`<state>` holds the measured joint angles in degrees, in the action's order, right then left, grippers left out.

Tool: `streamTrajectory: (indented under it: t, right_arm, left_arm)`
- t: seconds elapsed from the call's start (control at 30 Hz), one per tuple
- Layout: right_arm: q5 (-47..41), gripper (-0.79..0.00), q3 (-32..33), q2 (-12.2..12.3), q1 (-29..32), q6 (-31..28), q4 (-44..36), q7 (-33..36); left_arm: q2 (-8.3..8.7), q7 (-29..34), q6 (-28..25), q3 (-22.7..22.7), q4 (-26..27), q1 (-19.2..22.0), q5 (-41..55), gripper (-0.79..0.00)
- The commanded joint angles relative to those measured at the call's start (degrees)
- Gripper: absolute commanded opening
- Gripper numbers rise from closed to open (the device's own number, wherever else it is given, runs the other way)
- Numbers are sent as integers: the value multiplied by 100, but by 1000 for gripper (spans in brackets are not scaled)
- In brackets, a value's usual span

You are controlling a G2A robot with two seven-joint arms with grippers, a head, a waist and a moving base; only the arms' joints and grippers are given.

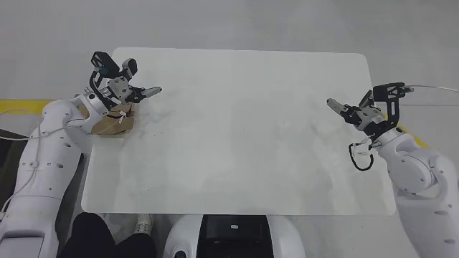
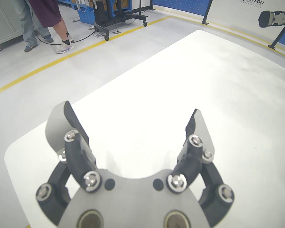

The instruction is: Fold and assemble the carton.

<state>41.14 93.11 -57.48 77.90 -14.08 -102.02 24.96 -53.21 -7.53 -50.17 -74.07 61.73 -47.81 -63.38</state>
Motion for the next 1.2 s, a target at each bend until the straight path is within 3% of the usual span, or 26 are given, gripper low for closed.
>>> streamTrajectory:
  t: [0.0,0.33,0.73,1.17]
  right_arm:
    - [0,0,0,0,0,0,0,0]
    - [0,0,0,0,0,0,0,0]
    - [0,0,0,0,0,0,0,0]
    - [0,0,0,0,0,0,0,0]
  left_arm:
    - [0,0,0,0,0,0,0,-1]
    - [109,708,190,-626,177,-269,1078,0]
    - [323,2181,434,-1694,63,-843,3404,0]
    - [326,2221,447,-1710,63,-849,3460,0]
